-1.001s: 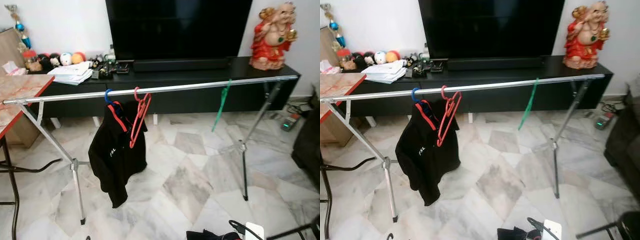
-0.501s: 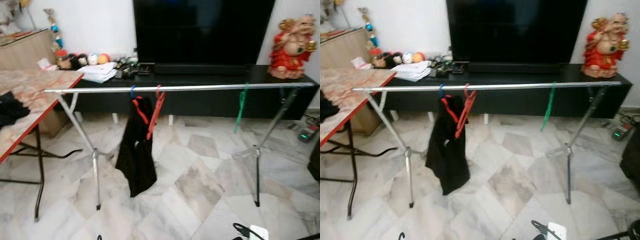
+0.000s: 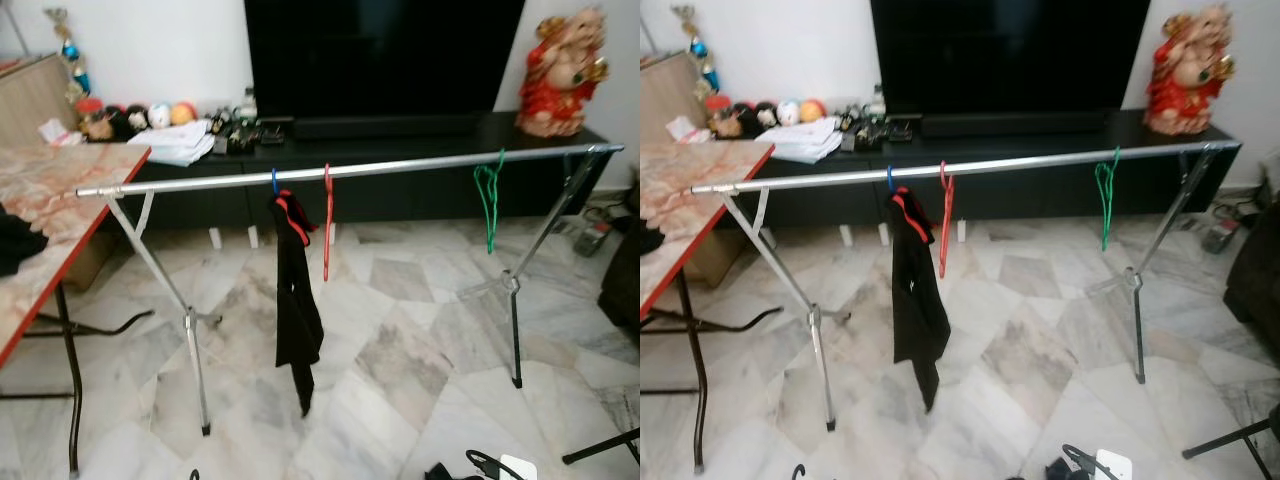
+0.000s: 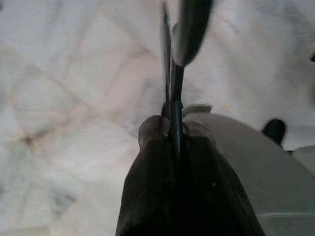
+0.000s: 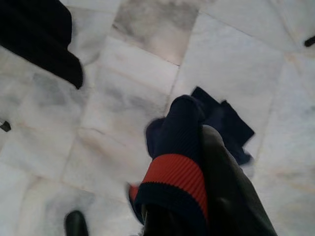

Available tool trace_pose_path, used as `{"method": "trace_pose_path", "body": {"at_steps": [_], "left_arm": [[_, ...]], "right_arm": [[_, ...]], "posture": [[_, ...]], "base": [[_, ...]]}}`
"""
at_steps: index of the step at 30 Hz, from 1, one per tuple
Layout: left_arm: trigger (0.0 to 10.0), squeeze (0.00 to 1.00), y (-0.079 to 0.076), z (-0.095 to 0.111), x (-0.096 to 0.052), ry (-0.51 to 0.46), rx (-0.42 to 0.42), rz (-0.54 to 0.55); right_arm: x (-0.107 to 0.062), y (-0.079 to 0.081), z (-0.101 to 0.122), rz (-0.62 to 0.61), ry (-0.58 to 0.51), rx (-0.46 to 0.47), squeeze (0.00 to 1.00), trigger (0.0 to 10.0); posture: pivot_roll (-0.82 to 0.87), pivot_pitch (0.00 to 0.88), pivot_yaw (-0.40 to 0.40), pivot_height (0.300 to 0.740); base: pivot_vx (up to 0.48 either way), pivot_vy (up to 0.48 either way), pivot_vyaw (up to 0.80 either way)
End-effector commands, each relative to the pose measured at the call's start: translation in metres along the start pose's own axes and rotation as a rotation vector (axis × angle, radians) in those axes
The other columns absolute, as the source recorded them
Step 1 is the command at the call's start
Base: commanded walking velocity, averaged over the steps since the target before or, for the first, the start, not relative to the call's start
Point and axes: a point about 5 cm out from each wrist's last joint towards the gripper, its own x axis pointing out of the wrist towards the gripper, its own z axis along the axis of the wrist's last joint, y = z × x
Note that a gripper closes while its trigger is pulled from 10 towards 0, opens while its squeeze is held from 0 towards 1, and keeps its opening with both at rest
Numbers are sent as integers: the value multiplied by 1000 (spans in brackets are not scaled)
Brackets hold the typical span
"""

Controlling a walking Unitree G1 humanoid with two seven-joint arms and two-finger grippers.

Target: Hang hanger

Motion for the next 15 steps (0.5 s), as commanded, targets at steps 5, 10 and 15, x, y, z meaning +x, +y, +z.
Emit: {"method": "trace_pose_path", "body": {"at_steps": [5, 10, 15], "left_arm": [[10000, 0, 19, -8, -3, 34, 30, 33], [10000, 0, 17, -7, -2, 28, 52, 23], [10000, 0, 20, -14, -4, 34, 37, 42]], "right_arm": [[2, 11, 3, 18, -15, 37, 0, 10000], [2, 12, 3, 39, -9, 14, 0, 10000], [0, 11, -2, 40, -7, 12, 0, 10000]], "posture": [[-14, 0, 61, 740], [-7, 0, 62, 740], [4, 0, 39, 740]], "base": [[0, 363, 0], [0, 480, 0], [0, 96, 0]]}}
